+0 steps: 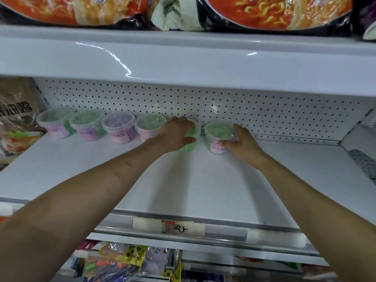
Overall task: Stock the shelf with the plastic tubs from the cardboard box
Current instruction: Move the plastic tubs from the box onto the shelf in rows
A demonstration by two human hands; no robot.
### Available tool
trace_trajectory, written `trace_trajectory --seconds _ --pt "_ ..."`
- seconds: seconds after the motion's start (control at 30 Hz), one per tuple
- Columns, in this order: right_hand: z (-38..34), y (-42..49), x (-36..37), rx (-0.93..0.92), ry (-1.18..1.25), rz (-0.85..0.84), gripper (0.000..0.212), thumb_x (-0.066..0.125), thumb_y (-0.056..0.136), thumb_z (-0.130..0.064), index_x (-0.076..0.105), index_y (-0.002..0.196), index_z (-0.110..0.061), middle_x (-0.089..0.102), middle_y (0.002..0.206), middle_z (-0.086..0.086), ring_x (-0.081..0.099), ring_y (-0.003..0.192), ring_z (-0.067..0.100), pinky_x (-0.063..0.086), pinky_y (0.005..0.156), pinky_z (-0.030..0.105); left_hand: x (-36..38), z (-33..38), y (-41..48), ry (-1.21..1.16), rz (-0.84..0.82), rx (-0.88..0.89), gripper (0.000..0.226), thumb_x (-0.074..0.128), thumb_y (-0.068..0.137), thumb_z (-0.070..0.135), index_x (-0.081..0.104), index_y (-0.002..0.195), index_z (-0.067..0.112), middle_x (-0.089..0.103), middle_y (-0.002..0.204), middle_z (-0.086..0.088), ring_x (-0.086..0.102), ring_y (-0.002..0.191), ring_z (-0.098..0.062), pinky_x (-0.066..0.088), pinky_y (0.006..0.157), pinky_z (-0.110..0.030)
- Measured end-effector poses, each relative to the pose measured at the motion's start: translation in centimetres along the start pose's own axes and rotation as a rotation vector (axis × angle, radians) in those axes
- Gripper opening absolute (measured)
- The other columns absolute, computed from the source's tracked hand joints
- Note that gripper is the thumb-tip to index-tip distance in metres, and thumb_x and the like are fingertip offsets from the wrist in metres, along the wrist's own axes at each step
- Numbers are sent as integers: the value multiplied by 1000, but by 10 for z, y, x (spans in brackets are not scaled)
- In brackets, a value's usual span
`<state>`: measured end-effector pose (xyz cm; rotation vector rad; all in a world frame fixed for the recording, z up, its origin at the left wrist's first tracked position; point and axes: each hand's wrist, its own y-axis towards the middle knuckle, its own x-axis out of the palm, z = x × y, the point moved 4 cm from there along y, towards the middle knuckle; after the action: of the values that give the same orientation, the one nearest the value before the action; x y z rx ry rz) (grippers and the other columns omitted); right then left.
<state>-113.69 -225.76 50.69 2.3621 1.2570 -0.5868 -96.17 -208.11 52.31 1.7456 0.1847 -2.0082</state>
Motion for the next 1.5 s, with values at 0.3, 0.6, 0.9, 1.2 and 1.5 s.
trace_trajectory --seconds 0.3,0.6,0.9,1.2,1.5 --pt "4 5 0 4 4 3 51 84 84 -16 64 132 -15 71 121 -3 65 109 2 50 81 20 -4 -27 -7 -264 -95 74 53 71 89 -2 65 137 19 62 143 3 58 129 -20 42 109 -28" --pt "7 6 0 24 -21 3 53 83 86 -19 61 134 -17 64 120 -6 63 108 6 47 76 15 -2 -5 11 25 -25 34 55 73 88 54 62 134 26 60 134 0 55 120 -26 49 99 -46" --pt "6 8 0 22 -20 -2 53 84 84 -21 62 133 -17 68 123 -4 65 111 7 48 78 16 -6 -21 7 -181 -93 138 45 79 88 15 66 131 18 63 134 3 59 120 -22 45 100 -32" --pt "1 7 -1 2 -17 -14 42 81 87 -10 61 122 -24 59 105 -25 58 94 -12 41 67 -3 -13 -31 5 -169 -50 126 50 76 83 9 66 131 19 65 133 -1 59 118 -25 48 97 -36" --pt "2 6 -1 6 -8 -18 47 84 85 -20 63 127 -25 65 116 -15 62 110 -1 47 79 13 -2 -18 8 -33 8 163 43 77 90 26 67 132 18 61 136 -4 58 117 -34 46 101 -45"
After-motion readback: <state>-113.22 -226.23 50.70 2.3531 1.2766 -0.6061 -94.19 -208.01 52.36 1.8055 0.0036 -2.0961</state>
